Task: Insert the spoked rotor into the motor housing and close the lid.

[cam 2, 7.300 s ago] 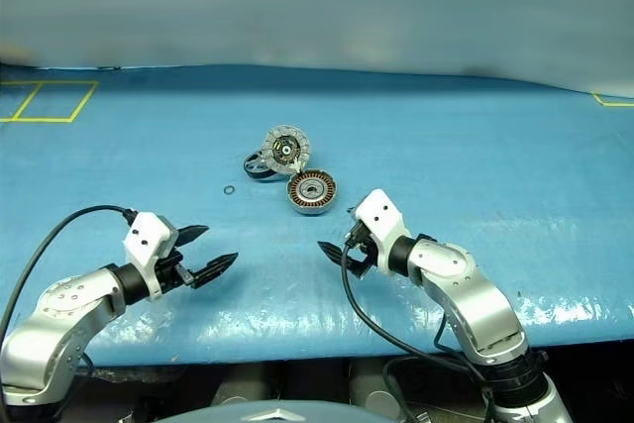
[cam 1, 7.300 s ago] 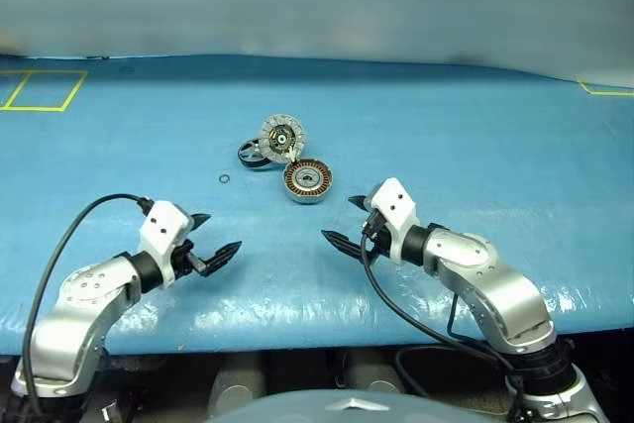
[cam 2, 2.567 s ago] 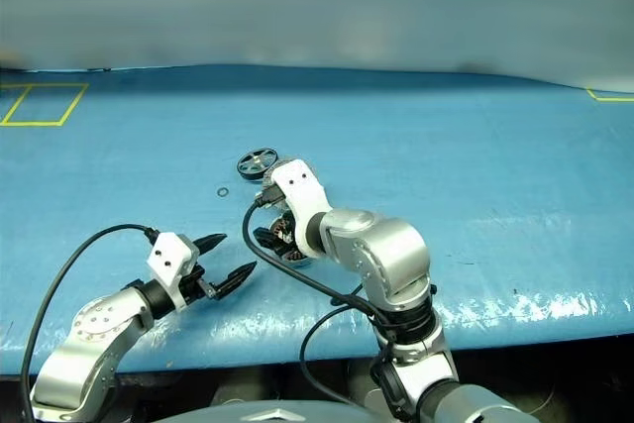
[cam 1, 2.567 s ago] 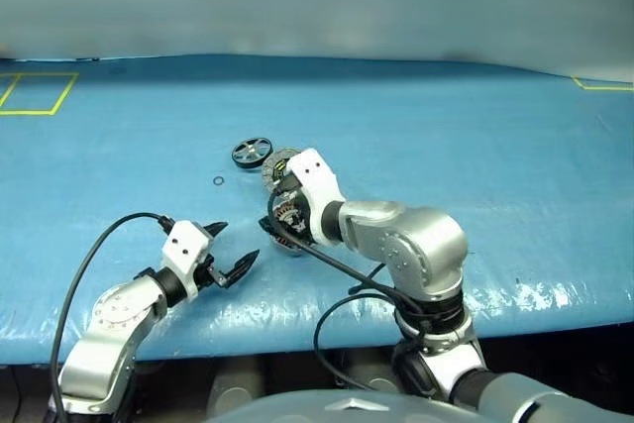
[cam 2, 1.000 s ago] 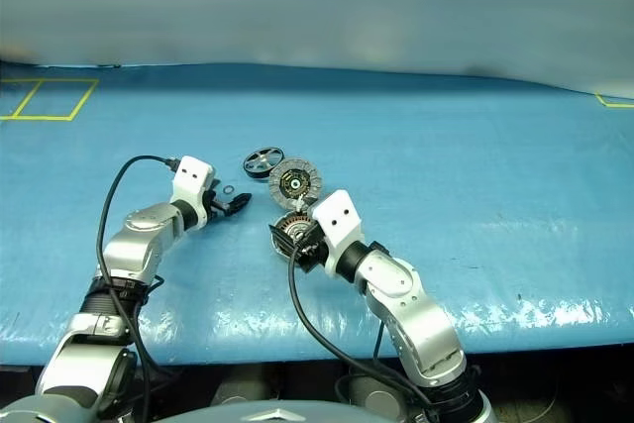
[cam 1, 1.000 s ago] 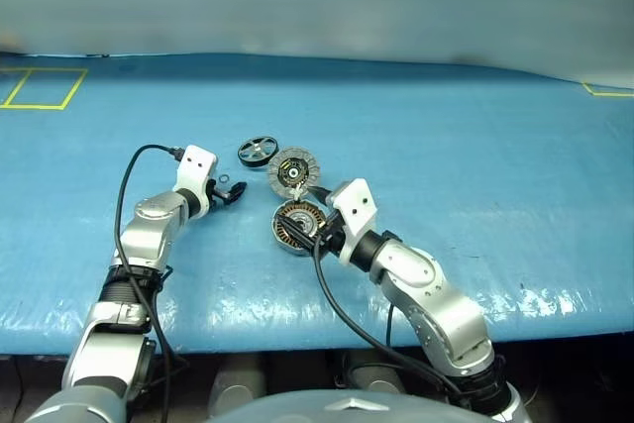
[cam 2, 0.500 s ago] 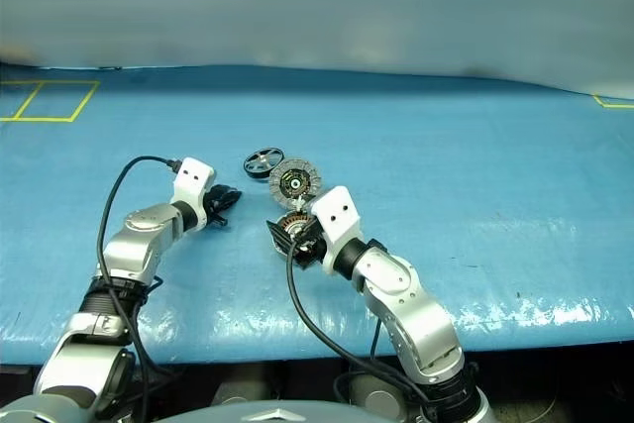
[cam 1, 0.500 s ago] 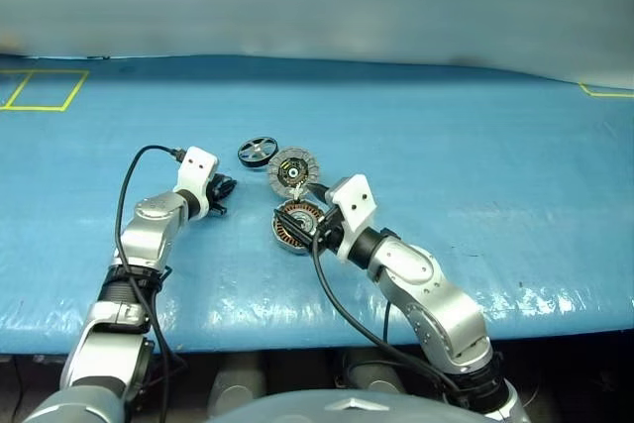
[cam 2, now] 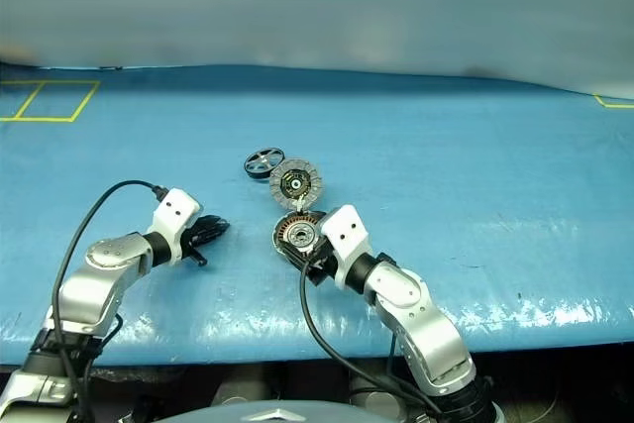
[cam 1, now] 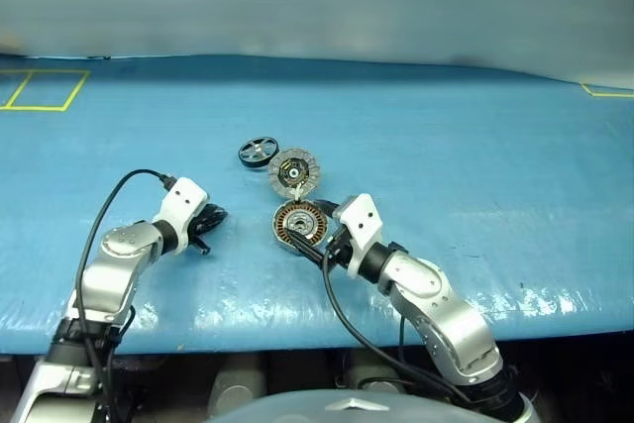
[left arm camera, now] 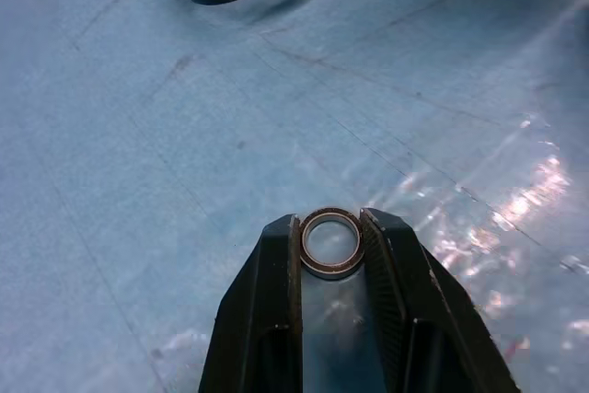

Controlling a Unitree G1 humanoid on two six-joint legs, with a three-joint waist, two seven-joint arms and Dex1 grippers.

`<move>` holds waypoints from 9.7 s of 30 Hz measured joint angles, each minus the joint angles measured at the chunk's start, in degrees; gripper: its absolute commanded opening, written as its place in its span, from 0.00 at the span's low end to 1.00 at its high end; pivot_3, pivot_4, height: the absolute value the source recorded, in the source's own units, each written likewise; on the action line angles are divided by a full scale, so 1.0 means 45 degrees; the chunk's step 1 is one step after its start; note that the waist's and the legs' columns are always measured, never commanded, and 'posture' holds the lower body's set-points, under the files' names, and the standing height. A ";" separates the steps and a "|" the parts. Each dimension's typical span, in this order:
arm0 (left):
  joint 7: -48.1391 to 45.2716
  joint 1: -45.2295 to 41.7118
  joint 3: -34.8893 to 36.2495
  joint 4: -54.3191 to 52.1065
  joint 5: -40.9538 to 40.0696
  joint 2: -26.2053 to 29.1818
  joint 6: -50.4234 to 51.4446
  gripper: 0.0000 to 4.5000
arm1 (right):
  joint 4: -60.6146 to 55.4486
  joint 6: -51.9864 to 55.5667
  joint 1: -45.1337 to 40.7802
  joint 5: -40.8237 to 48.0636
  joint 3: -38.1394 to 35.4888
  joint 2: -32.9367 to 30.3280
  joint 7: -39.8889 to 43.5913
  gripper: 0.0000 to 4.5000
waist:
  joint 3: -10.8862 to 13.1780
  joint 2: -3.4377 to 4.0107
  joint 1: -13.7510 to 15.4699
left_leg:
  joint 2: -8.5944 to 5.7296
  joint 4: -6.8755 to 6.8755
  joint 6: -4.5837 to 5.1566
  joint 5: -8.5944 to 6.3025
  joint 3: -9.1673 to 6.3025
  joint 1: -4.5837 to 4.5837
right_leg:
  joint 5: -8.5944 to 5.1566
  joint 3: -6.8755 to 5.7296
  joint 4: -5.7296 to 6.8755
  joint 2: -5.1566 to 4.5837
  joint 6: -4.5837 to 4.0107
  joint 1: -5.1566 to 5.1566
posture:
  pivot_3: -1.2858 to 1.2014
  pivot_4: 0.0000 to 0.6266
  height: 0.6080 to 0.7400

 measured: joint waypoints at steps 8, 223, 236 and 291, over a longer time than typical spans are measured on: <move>-0.0437 -0.0463 -0.0059 -0.2049 -0.0873 0.0000 0.0566 0.14 | 0.1683 -0.2826 0.1377 -0.0206 -0.0472 -0.0528 0.0694 0.88 | 0.0011 -0.0010 0.0079 | -0.0006 0.0032 0.0002 0.0001 0.0010 -0.0005 | -0.0003 0.0002 0.0000 0.0019 -0.0004 0.0005 | 0.52 0.24 1.00; -0.1876 -1.0680 -0.0999 1.5784 0.2520 -0.2138 -0.7060 0.94 | 0.0221 -0.1176 0.1677 -0.1144 -0.0224 0.0106 -0.0841 0.00 | 0.0028 -0.0013 0.0107 | -0.0058 0.0070 0.0016 -0.0006 -0.0012 -0.0067 | 0.0048 -0.0020 -0.0006 0.0049 0.0085 -0.0018 | 0.52 0.24 1.00; -0.1899 -1.1067 -0.1413 1.6168 0.3455 -0.2167 -0.7427 0.94 | 0.0229 -0.1176 0.1754 -0.1274 -0.0230 0.0238 -0.0915 0.00 | 0.0027 -0.0013 0.0105 | -0.0058 0.0081 0.0016 -0.0006 -0.0013 -0.0065 | 0.0052 -0.0020 -0.0001 0.0049 0.0091 -0.0011 | 0.52 0.24 1.00; -0.1624 -1.1907 -0.2582 1.6917 0.5448 -0.2753 -0.7873 0.01 | 0.0339 -0.1154 0.1643 -0.1473 -0.0219 0.0613 -0.1115 0.00 | 0.0020 -0.0019 0.0100 | -0.0064 0.0116 0.0017 -0.0006 -0.0018 -0.0057 | 0.0059 -0.0018 0.0029 0.0049 0.0095 0.0001 | 0.52 0.24 1.00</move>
